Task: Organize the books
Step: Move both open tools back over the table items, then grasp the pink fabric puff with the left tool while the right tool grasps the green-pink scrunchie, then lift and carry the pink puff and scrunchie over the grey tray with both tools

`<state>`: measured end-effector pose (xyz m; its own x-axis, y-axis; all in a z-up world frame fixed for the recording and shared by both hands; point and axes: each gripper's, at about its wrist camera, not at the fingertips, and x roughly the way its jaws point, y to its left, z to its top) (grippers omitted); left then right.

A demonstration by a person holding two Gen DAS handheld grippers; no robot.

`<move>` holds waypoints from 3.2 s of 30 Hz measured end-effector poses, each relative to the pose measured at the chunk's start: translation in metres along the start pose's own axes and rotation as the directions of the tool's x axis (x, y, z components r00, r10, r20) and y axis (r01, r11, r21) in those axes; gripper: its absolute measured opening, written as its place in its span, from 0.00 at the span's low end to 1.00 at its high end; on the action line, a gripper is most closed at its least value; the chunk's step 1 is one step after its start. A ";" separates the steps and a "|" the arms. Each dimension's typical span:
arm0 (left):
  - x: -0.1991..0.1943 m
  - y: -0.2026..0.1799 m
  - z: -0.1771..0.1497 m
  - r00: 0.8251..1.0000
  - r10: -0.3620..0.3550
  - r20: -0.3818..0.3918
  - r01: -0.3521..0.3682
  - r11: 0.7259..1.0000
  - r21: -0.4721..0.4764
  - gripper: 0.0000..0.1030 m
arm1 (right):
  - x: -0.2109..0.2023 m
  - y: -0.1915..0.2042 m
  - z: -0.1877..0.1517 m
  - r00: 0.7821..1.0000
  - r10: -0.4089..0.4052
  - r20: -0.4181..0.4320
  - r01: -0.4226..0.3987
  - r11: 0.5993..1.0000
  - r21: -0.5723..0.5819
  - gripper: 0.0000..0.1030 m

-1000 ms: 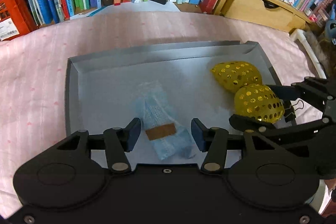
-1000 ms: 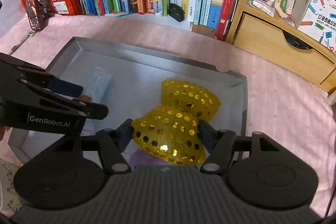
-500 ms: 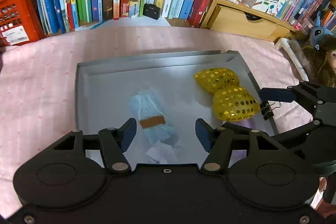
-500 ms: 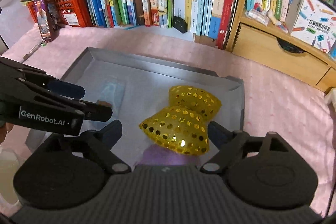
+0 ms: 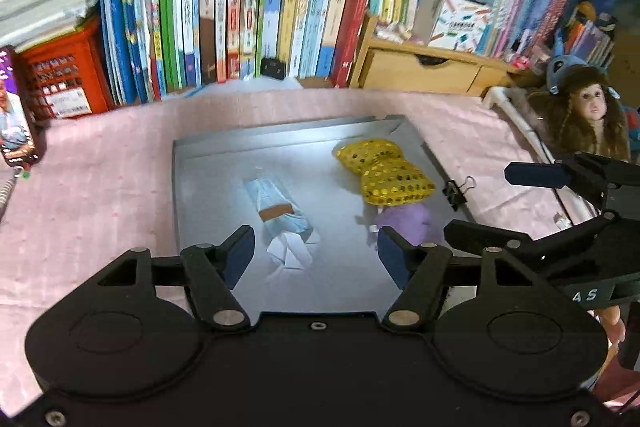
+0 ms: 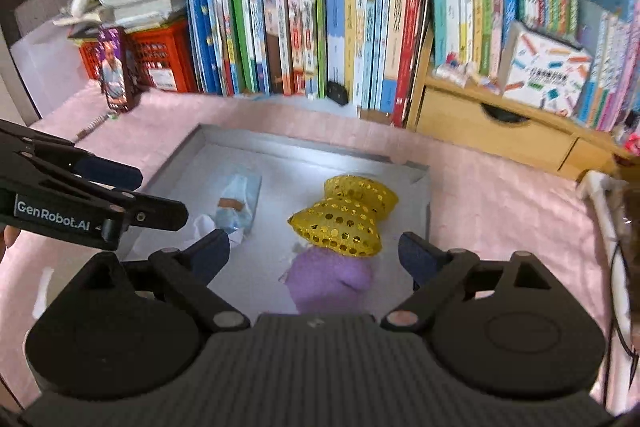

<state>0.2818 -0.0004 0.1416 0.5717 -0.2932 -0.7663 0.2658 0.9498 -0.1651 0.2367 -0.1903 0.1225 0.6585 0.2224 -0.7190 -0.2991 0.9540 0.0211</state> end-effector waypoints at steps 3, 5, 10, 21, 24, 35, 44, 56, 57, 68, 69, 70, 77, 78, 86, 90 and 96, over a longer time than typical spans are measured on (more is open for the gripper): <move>-0.020 -0.004 -0.015 0.999 0.002 0.044 -0.003 1.000 0.017 0.68 | -0.019 0.000 -0.011 0.998 0.005 0.059 -0.006 1.000 0.013 0.97; -0.030 -0.007 -0.025 0.998 0.007 0.067 -0.008 1.000 0.023 0.69 | -0.030 0.000 -0.020 0.996 0.002 0.090 -0.004 1.000 0.020 0.98; -0.057 -0.010 -0.055 0.991 -0.009 0.135 0.005 0.999 0.036 0.76 | -0.056 0.001 -0.047 0.981 -0.021 0.193 0.018 1.000 0.017 1.00; -0.084 -0.010 -0.130 0.965 -0.017 0.262 0.009 0.999 0.034 0.88 | -0.092 0.005 -0.116 0.929 -0.074 0.362 0.062 0.997 0.045 1.00; -0.087 -0.010 -0.151 0.957 -0.010 0.289 -0.002 0.999 0.039 0.91 | -0.095 0.002 -0.135 0.919 -0.092 0.382 0.071 0.995 0.070 1.00; -0.080 -0.020 -0.214 0.944 0.023 0.328 -0.031 0.999 0.021 0.92 | -0.090 -0.004 -0.186 0.905 -0.171 0.390 0.133 0.984 0.122 1.00; -0.089 -0.027 -0.259 0.867 0.183 0.464 -0.180 0.982 -0.052 0.98 | -0.079 -0.011 -0.209 0.893 -0.259 0.369 0.216 0.964 0.155 1.00; -0.066 -0.006 -0.282 0.864 0.285 0.416 -0.250 0.958 -0.138 0.99 | -0.064 -0.009 -0.224 0.899 -0.289 0.329 0.254 0.956 0.147 1.00; -0.063 -0.006 -0.282 0.866 0.286 0.411 -0.253 0.958 -0.133 0.99 | -0.062 -0.010 -0.223 0.900 -0.291 0.323 0.255 0.955 0.150 1.00; -0.050 -0.004 -0.284 0.865 0.311 0.394 -0.278 0.950 -0.140 0.69 | -0.051 -0.013 -0.224 0.916 -0.291 0.276 0.242 0.950 0.197 0.88; -0.050 -0.003 -0.284 0.860 0.321 0.396 -0.286 0.947 -0.147 0.66 | -0.051 -0.013 -0.224 0.916 -0.293 0.275 0.245 0.950 0.195 0.84; -0.051 -0.002 -0.284 0.857 0.329 0.396 -0.292 0.944 -0.154 0.62 | -0.051 -0.012 -0.224 0.915 -0.296 0.275 0.249 0.949 0.193 0.80; -0.052 0.001 -0.285 0.846 0.358 0.396 -0.317 0.934 -0.167 0.43 | -0.054 -0.008 -0.224 0.904 -0.316 0.287 0.273 0.945 0.181 0.58; -0.053 0.001 -0.285 0.846 0.357 0.396 -0.317 0.934 -0.166 0.42 | -0.055 -0.007 -0.224 0.900 -0.318 0.296 0.275 0.944 0.180 0.56; -0.067 -0.008 -0.285 0.845 0.332 0.418 -0.303 0.943 -0.137 0.41 | -0.066 -0.002 -0.220 0.886 -0.318 0.336 0.266 0.944 0.193 0.35; -0.079 -0.012 -0.283 0.841 0.316 0.439 -0.289 0.949 -0.128 0.41 | -0.072 0.001 -0.219 0.880 -0.312 0.359 0.260 0.948 0.186 0.30; -0.093 -0.015 -0.277 0.838 0.292 0.460 -0.265 0.956 -0.125 0.41 | -0.084 -0.002 -0.214 0.876 -0.296 0.380 0.238 0.952 0.193 0.24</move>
<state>0.0095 0.0427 0.0438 0.9142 -0.0186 -0.4048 0.0060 0.9995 -0.0324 0.0348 -0.2537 0.0341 0.9282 -0.0114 -0.3720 0.0056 0.9998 -0.0167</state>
